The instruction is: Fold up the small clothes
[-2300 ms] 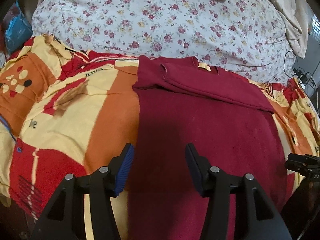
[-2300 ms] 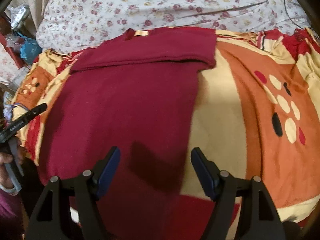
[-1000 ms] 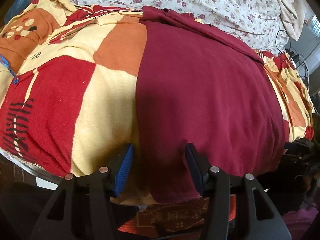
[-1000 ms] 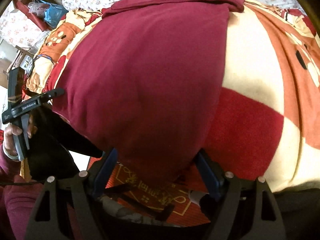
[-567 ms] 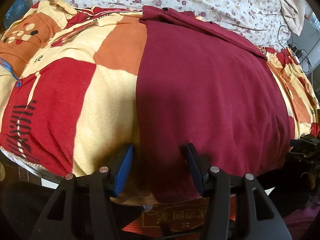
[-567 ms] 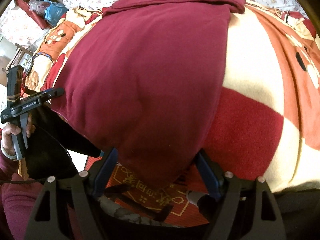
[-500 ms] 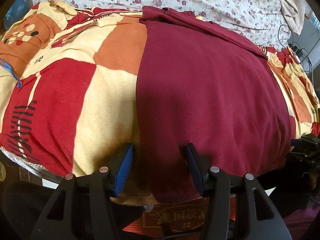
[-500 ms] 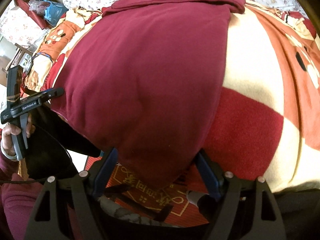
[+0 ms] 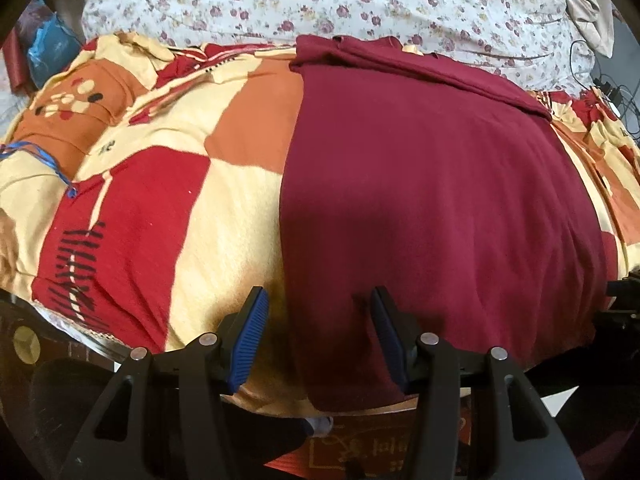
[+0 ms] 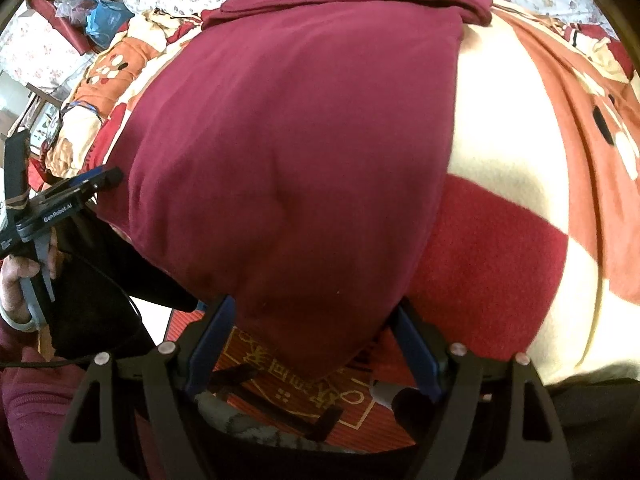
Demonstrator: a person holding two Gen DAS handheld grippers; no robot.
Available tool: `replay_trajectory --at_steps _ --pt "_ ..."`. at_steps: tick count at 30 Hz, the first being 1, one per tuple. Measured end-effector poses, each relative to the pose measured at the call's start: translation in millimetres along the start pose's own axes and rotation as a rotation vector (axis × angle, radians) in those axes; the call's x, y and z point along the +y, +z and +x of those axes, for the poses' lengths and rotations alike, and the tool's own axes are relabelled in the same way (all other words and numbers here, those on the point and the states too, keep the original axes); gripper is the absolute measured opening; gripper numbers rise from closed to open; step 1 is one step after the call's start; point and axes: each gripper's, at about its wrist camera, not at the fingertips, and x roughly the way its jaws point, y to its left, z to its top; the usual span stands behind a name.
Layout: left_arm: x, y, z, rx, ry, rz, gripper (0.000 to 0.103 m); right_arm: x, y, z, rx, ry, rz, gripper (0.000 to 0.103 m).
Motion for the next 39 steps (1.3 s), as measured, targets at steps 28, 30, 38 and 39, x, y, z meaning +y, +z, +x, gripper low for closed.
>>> replay_trajectory --at_steps 28,30,38,39 --pt "0.2 -8.3 -2.9 -0.009 0.018 -0.023 0.044 11.6 5.5 6.2 0.032 -0.056 -0.015 0.085" --pt "2.5 -8.9 -2.2 0.0 0.002 -0.037 0.044 13.3 7.6 7.4 0.039 -0.065 -0.011 0.085" --pt "3.5 -10.4 3.3 0.036 -0.022 -0.051 0.044 18.1 7.8 10.1 0.057 -0.12 -0.028 0.085" --pt "3.3 -10.2 3.3 0.038 -0.023 -0.051 0.044 18.8 7.9 10.6 0.059 -0.126 -0.029 0.085"
